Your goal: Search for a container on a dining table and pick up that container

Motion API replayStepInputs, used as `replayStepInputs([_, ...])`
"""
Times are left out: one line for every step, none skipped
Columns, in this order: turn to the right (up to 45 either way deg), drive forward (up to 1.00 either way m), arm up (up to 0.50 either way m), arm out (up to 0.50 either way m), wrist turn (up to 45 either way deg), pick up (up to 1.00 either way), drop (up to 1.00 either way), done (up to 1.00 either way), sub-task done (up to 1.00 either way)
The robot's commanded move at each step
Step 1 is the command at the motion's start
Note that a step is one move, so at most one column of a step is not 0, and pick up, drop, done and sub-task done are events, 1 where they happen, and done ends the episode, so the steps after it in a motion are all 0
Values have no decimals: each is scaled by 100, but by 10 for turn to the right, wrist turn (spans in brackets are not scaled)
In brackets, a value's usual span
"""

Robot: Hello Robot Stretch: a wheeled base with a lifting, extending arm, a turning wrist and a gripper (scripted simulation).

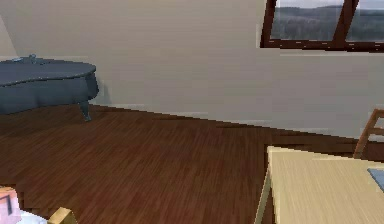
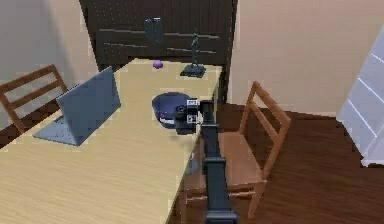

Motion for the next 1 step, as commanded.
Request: replayStepInputs([0,0,0,0,0,0,0,100,0])
